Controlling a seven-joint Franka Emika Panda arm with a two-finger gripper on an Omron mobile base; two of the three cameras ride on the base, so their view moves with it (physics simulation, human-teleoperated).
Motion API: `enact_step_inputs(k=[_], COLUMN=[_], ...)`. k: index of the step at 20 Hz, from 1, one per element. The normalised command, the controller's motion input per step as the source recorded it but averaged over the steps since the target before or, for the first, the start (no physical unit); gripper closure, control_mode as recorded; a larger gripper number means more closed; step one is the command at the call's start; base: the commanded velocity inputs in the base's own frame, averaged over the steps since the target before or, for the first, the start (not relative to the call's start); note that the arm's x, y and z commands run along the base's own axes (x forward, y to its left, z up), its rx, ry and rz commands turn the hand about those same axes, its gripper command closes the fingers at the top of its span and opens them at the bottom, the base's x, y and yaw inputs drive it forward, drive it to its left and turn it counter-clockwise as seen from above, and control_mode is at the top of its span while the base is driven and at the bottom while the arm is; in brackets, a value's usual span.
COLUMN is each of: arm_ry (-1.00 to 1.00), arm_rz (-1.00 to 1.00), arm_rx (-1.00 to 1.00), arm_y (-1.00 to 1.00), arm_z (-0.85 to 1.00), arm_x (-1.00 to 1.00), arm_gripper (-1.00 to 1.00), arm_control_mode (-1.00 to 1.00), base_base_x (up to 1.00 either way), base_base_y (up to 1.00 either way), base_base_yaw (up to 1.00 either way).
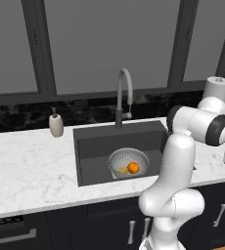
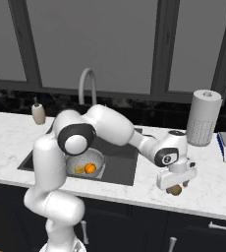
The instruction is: Put the colander in the sink, put the kiwi, orange, kiwi in the colander, and turn on the sink faucet and pour water over the colander.
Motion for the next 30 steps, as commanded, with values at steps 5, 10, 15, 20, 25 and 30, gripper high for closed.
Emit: enact_step_inputs(k=[5,10,15,20,25,30], arm_ry=[0.0,0.0,0.0,0.0,0.0,-0.02], arm_rz=[0.0,0.0,0.0,0.01,0.02,0.02], arm_rx=[0.0,0.0,0.0,0.01,0.0,0.0], arm_y=[0.0,0.08,0.1,0.07,0.0,0.05], arm_z=[-0.09,-0.08,-0.06,-0.08,-0.09,0.14], arm_x=[0.0,0.0,0.02,0.03,0.0,-0.13], arm_gripper=[-1.0,-1.0,-1.0,-1.0,1.0,1.0], arm_control_mode=[-1.0,-1.0,-1.0,-1.0,-1.0,-1.0], base_base_x=[0.0,0.0,0.0,0.0,0.0,0.0], base_base_y=[0.0,0.0,0.0,0.0,0.0,0.0], base_base_yaw=[0.0,0.0,0.0,0.0,0.0,0.0])
